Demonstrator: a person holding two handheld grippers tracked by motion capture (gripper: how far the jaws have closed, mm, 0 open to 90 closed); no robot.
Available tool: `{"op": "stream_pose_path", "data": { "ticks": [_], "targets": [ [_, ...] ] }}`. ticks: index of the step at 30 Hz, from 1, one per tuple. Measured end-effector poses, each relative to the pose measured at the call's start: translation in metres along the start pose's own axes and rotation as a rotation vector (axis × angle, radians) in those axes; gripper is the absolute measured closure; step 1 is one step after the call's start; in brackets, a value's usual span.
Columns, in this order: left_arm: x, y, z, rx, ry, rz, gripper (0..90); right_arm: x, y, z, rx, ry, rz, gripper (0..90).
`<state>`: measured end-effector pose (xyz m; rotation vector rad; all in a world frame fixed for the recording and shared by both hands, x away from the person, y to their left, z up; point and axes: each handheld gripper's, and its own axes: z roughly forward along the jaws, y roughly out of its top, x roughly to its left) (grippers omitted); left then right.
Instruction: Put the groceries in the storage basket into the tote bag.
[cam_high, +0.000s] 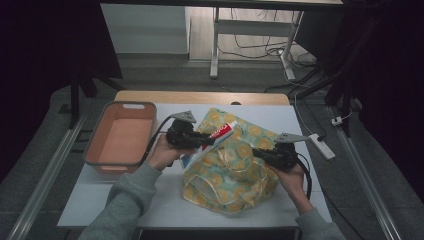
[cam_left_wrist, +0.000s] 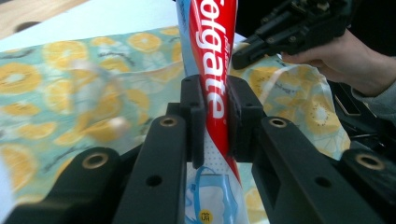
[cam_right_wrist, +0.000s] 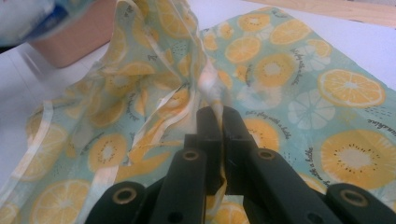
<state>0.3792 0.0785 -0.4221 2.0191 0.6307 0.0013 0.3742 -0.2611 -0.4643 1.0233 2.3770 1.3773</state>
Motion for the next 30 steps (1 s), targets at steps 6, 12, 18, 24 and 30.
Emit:
{"op": "stream_pose_path", "data": {
  "ticks": [6, 12, 18, 24, 30],
  "targets": [
    [-0.005, -0.003, 0.023, 0.033, -0.037, 0.021, 79.3, -0.001, 0.002, -0.004, -0.024, 0.005, 0.014, 87.4],
    [-0.01, -0.011, 0.038, 0.109, -0.059, 0.056, 80.0, -0.004, 0.003, -0.009, -0.05, 0.008, 0.037, 87.4],
    [-0.016, -0.018, 0.04, 0.151, -0.089, 0.111, 80.3, -0.006, 0.004, -0.014, -0.069, 0.009, 0.049, 87.5],
    [-0.025, -0.018, 0.045, 0.204, -0.118, 0.202, 80.4, -0.008, 0.006, -0.017, -0.087, 0.019, 0.064, 87.5],
    [-0.036, -0.017, 0.066, 0.281, -0.12, 0.262, 80.5, -0.001, 0.01, -0.017, -0.097, 0.042, 0.048, 87.5]
  ]
}}
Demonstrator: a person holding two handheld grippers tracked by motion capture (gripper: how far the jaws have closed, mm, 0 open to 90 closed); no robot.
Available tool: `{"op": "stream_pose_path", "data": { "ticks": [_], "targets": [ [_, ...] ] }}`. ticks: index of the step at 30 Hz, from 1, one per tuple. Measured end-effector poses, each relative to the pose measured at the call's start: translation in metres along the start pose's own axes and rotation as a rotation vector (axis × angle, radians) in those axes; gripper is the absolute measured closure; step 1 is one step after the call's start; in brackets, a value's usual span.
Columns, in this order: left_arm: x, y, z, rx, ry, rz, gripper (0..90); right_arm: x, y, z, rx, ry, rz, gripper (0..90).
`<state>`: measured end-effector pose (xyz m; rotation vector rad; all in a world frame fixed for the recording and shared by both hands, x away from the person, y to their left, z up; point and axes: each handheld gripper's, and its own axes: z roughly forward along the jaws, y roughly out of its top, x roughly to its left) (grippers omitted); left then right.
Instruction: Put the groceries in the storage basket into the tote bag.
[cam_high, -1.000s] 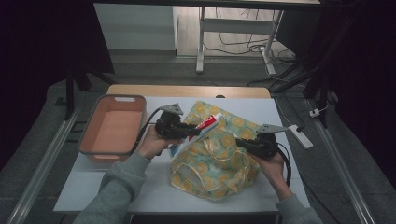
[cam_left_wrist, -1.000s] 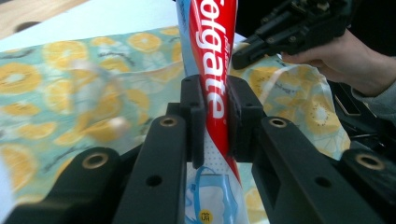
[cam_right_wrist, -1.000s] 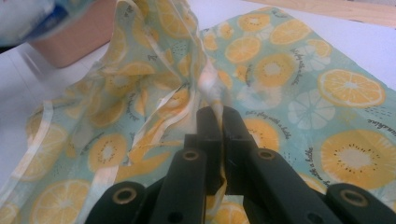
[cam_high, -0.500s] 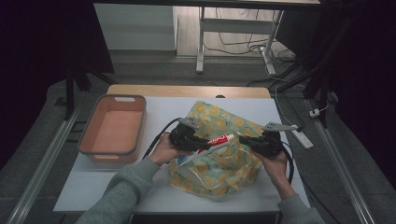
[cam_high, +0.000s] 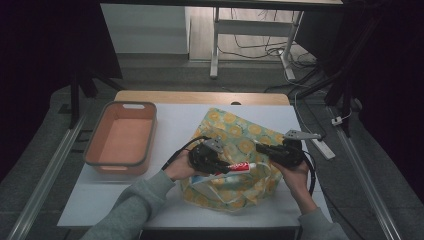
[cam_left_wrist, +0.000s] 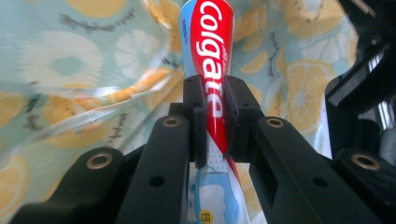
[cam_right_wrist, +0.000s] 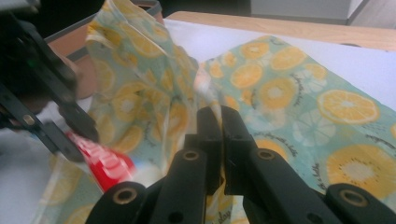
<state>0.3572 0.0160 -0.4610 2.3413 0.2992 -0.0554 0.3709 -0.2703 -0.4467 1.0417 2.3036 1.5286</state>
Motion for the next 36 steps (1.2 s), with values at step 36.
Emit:
{"op": "stream_pose_path", "data": {
  "ticks": [36],
  "targets": [
    [0.0, 0.016, 0.026, 0.07, 0.268, 0.114, 52.4, 0.008, 0.008, -0.006, -0.039, 0.037, -0.008, 87.7]
  ]
}}
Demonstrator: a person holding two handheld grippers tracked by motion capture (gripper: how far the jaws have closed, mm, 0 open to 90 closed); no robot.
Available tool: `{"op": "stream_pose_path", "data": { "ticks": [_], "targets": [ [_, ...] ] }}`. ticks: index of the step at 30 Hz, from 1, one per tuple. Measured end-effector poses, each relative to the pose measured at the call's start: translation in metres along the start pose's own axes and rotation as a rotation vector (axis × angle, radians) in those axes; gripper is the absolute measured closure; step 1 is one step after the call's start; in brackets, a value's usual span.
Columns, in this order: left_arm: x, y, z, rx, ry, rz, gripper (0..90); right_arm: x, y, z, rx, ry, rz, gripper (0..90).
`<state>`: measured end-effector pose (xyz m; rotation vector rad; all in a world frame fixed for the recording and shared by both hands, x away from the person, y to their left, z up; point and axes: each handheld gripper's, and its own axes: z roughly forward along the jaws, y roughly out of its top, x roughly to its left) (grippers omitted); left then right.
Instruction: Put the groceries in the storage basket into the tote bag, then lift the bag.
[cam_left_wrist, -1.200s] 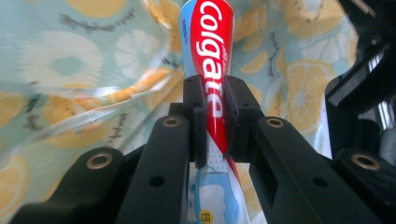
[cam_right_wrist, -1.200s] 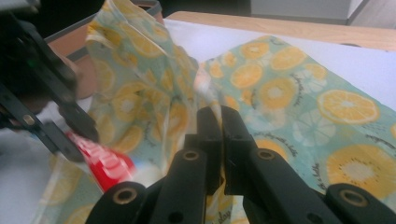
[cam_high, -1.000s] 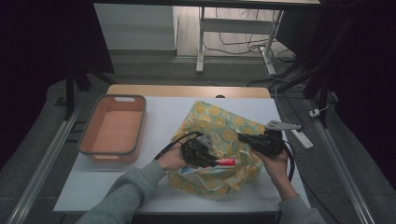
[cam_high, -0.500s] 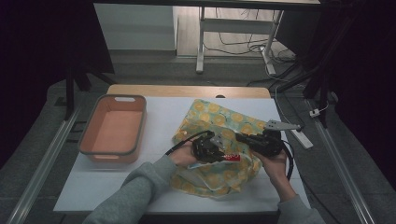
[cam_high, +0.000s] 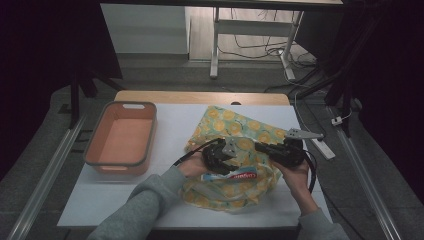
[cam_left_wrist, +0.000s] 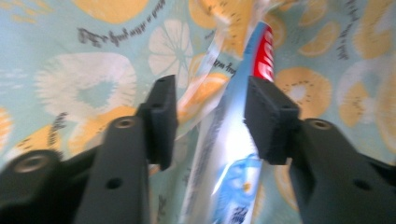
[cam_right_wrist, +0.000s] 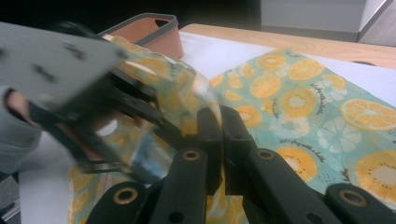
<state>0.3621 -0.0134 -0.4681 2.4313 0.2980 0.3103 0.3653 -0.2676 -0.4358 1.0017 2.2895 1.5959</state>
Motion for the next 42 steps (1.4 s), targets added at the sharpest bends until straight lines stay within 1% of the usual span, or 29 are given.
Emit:
{"op": "stream_pose_path", "data": {
  "ticks": [2, 5, 8, 9, 11, 13, 14, 15, 16, 18, 19, 20, 22, 24, 26, 29, 32, 35, 37, 38, 39, 40, 42],
  "targets": [
    [-0.006, -0.001, -0.012, -0.004, 0.016, 0.006, 49.3, -0.002, -0.001, 0.0, 0.004, -0.002, 0.004, 87.7],
    [-0.014, -0.007, -0.034, -0.031, 0.015, 0.011, 45.7, -0.004, -0.002, 0.0, 0.009, -0.006, 0.013, 87.7],
    [-0.018, -0.02, -0.058, -0.085, 0.026, -0.001, 45.6, -0.006, -0.004, 0.0, 0.015, -0.006, 0.018, 87.7],
    [-0.019, -0.025, -0.066, -0.108, 0.035, -0.018, 45.2, -0.007, -0.004, 0.0, 0.017, -0.008, 0.017, 87.7],
    [-0.017, -0.035, -0.08, -0.121, 0.055, -0.054, 44.1, -0.007, -0.005, 0.001, 0.019, -0.005, 0.02, 87.7],
    [-0.014, -0.046, -0.09, -0.118, 0.083, -0.09, 43.9, -0.006, -0.005, 0.002, 0.024, -0.003, 0.018, 87.6],
    [-0.011, -0.052, -0.093, -0.114, 0.094, -0.122, 43.4, -0.005, -0.005, 0.002, 0.029, -0.004, 0.013, 87.6],
    [-0.006, -0.057, -0.096, -0.104, 0.105, -0.163, 42.2, -0.005, -0.006, 0.003, 0.027, 0.0, 0.015, 87.6],
    [-0.002, -0.063, -0.097, -0.095, 0.116, -0.215, 41.2, -0.005, -0.006, 0.003, 0.035, 0.0, 0.01, 87.7],
    [0.007, -0.074, -0.099, -0.076, 0.149, -0.292, 40.1, -0.004, -0.007, 0.004, 0.041, -0.002, 0.007, 87.6],
    [0.011, -0.078, -0.1, -0.066, 0.157, -0.327, 39.4, -0.004, -0.007, 0.005, 0.04, -0.001, 0.009, 87.6],
    [0.015, -0.082, -0.101, -0.066, 0.153, -0.356, 38.1, -0.004, -0.007, 0.005, 0.041, 0.0, 0.01, 87.6],
    [0.02, -0.089, -0.103, -0.075, 0.135, -0.394, 37.3, -0.004, -0.007, 0.004, 0.042, -0.002, 0.004, 87.7],
    [0.021, -0.093, -0.105, -0.065, 0.15, -0.409, 36.6, -0.003, -0.007, 0.004, 0.039, 0.0, 0.005, 87.6],
    [0.02, -0.095, -0.105, -0.062, 0.148, -0.419, 35.5, -0.004, -0.008, 0.003, 0.042, -0.002, 0.006, 87.6],
    [0.016, -0.097, -0.101, -0.044, 0.132, -0.419, 35.2, -0.005, -0.009, 0.004, 0.046, -0.001, 0.008, 87.6],
    [0.011, -0.095, -0.086, -0.009, 0.109, -0.403, 34.6, -0.005, -0.009, 0.004, 0.051, -0.003, 0.009, 87.6],
    [0.006, -0.091, -0.068, 0.039, 0.081, -0.382, 34.3, -0.005, -0.009, 0.004, 0.052, -0.005, 0.008, 87.6],
    [0.004, -0.089, -0.056, 0.065, 0.073, -0.378, 34.2, -0.005, -0.01, 0.004, 0.053, -0.007, 0.006, 87.6],
    [0.004, -0.088, -0.05, 0.071, 0.071, -0.385, 34.5, -0.005, -0.01, 0.004, 0.053, -0.007, 0.004, 87.6],
    [0.004, -0.088, -0.044, 0.081, 0.066, -0.392, 35.2, -0.005, -0.01, 0.005, 0.053, -0.007, 0.004, 87.6],
    [0.004, -0.087, -0.039, 0.092, 0.067, -0.388, 36.0, -0.005, -0.01, 0.005, 0.054, -0.007, 0.005, 87.5],
    [0.004, -0.087, -0.033, 0.113, 0.063, -0.381, 42.3, -0.006, -0.011, 0.005, 0.055, -0.008, 0.004, 87.5]
  ]
}}
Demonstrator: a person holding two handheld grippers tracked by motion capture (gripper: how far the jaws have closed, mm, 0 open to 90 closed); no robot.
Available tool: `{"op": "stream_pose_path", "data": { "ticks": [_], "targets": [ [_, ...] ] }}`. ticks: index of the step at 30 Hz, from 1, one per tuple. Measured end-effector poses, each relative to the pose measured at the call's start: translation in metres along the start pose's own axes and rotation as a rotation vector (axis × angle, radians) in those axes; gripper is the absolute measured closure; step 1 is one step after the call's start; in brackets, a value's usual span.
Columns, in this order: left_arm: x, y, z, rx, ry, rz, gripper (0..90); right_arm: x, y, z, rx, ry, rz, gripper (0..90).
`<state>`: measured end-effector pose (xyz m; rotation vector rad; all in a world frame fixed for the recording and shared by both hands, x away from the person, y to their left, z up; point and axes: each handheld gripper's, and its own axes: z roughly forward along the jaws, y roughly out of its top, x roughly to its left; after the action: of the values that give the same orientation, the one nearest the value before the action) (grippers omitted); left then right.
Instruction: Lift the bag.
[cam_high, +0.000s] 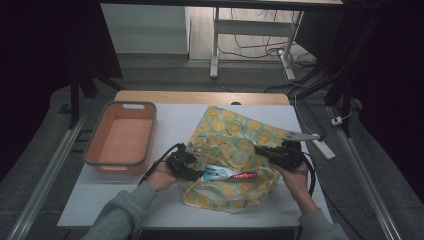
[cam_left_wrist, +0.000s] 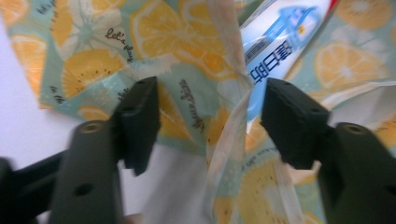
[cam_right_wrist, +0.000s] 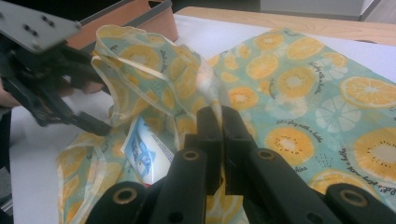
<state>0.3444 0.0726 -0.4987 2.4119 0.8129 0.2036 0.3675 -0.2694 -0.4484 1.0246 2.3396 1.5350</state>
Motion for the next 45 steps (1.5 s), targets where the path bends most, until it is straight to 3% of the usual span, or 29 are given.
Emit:
{"op": "stream_pose_path", "data": {
  "ticks": [2, 5, 8, 13, 17, 20, 22, 26, 28, 30, 33, 35, 38, 41, 45],
  "targets": [
    [0.0, -0.001, 0.001, 0.002, -0.018, 0.005, 56.7, 0.0, 0.0, 0.0, 0.004, -0.004, -0.003, 87.2],
    [0.003, -0.002, -0.001, 0.007, -0.014, -0.001, 75.5, -0.001, -0.001, -0.002, 0.005, -0.01, -0.004, 87.1],
    [0.005, -0.005, -0.003, 0.004, -0.026, -0.014, 87.4, -0.003, -0.002, -0.001, 0.008, -0.012, 0.003, 86.3],
    [0.008, -0.009, -0.018, -0.037, -0.086, -0.038, 89.2, -0.003, -0.007, 0.0, 0.037, -0.015, -0.003, 78.8],
    [0.006, -0.013, -0.03, -0.062, -0.111, -0.036, 89.3, 0.004, -0.011, -0.006, 0.067, -0.024, -0.026, 50.7],
    [0.005, -0.017, -0.036, -0.075, -0.125, -0.036, 89.3, 0.015, -0.009, -0.02, 0.046, -0.061, -0.042, 35.2],
    [0.007, -0.02, -0.038, -0.081, -0.137, -0.04, 89.3, 0.027, -0.007, -0.034, 0.041, -0.102, -0.069, 30.7],
    [0.009, -0.025, -0.039, -0.089, -0.15, -0.054, 89.3, 0.048, -0.012, -0.054, 0.057, -0.12, -0.082, 25.7],
    [0.01, -0.026, -0.04, -0.093, -0.155, -0.058, 89.3, 0.062, -0.021, -0.058, 0.096, -0.145, -0.096, 24.8],
    [0.011, -0.027, -0.041, -0.093, -0.156, -0.054, 89.3, 0.077, -0.032, -0.058, 0.131, -0.149, -0.142, 25.3],
    [0.011, -0.027, -0.04, -0.098, -0.159, -0.055, 89.2, 0.091, -0.042, -0.048, 0.187, -0.131, -0.197, 26.4],
    [0.011, -0.027, -0.04, -0.097, -0.16, -0.057, 89.2, 0.095, -0.045, -0.036, 0.239, -0.158, -0.249, 26.3],
    [0.011, -0.027, -0.04, -0.097, -0.16, -0.056, 89.2, 0.095, -0.051, -0.018, 0.331, -0.185, -0.285, 26.3],
    [0.012, -0.027, -0.04, -0.095, -0.163, -0.056, 89.2, 0.085, -0.062, -0.004, 0.409, -0.207, -0.279, 26.7],
    [0.013, -0.028, -0.04, -0.093, -0.165, -0.059, 89.2, 0.075, -0.073, 0.003, 0.476, -0.242, -0.307, 46.5]
  ]
}}
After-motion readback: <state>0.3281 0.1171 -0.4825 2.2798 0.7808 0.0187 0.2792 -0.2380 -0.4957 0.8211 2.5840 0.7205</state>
